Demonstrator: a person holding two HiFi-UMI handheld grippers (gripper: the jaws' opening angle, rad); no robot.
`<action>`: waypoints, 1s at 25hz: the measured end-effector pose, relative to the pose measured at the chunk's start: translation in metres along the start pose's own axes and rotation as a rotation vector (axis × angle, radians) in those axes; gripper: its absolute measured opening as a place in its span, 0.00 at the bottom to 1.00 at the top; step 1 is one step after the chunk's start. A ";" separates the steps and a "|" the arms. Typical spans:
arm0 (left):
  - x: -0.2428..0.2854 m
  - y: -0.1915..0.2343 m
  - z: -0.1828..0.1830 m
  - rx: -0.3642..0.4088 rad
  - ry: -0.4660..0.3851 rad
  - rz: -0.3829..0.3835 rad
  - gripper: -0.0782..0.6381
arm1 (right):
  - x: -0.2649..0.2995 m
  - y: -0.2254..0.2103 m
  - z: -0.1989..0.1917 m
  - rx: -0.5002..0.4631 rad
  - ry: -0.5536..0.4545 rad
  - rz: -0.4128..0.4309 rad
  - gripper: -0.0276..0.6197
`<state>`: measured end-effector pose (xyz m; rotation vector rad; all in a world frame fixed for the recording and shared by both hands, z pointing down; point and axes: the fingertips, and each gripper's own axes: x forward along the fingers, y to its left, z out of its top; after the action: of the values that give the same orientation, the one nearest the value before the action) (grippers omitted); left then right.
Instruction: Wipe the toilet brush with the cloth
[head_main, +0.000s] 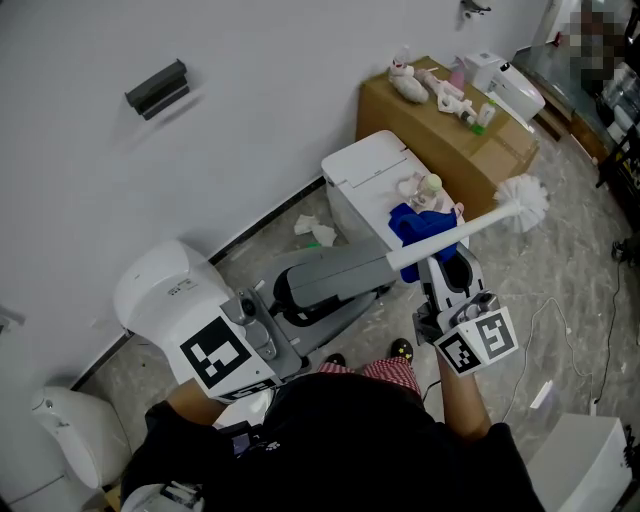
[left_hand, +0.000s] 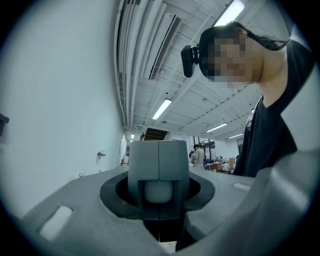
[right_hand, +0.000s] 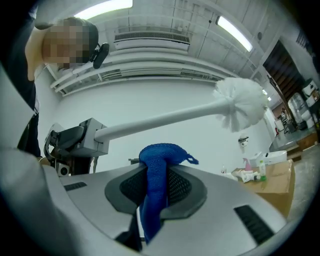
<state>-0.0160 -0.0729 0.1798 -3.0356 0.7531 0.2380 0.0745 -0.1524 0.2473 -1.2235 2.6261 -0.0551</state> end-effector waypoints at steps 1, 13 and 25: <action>0.000 0.000 0.000 -0.001 -0.001 -0.001 0.34 | 0.002 0.005 -0.002 -0.001 0.004 0.014 0.15; -0.001 0.000 -0.004 -0.018 0.011 -0.008 0.34 | 0.020 0.059 -0.001 -0.056 0.007 0.159 0.15; -0.002 -0.001 -0.006 -0.024 0.020 -0.021 0.34 | 0.027 0.075 0.009 -0.215 0.003 0.181 0.15</action>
<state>-0.0160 -0.0711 0.1856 -3.0710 0.7251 0.2187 0.0038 -0.1233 0.2233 -1.0394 2.7901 0.2638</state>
